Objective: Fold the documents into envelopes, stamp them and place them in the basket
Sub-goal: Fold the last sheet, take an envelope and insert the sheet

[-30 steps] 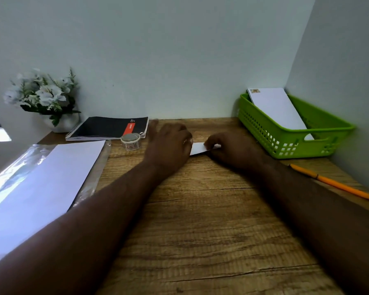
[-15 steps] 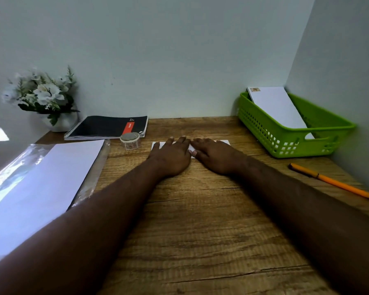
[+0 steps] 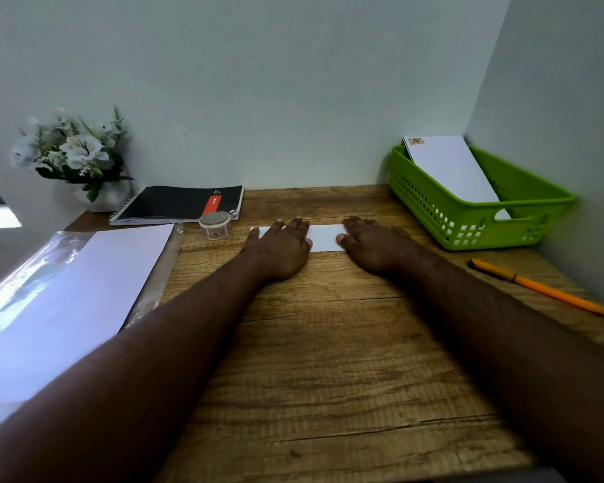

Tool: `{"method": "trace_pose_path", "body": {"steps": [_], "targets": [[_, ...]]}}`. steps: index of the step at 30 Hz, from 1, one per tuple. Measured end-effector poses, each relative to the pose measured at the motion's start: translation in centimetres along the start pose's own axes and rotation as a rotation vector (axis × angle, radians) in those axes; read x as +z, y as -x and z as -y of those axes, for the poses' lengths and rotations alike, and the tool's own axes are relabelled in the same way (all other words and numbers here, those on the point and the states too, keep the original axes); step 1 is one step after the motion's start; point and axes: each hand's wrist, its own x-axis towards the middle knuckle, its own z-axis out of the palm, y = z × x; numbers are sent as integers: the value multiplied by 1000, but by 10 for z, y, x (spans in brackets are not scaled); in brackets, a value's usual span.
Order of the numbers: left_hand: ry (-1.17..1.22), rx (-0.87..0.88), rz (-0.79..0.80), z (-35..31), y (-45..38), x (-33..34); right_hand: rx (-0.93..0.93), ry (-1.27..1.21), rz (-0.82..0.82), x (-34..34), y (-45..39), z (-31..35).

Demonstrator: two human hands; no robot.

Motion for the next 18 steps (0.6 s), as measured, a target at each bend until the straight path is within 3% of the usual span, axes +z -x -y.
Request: {"method": "trace_pose_path", "body": {"steps": [6,10,13,18], "targets": [[-12,-73,14,-11,-1,-4,24,13,-40,3,2,-1],[4,85,-126,-47,-7,-4,10,39,-68,2,4,0],[109,85,-113,-55,-11,4,5,40,-68,1,6,0],[49,22,-9,-43,-12,4,26,26,-41,0,6,-1]]}}
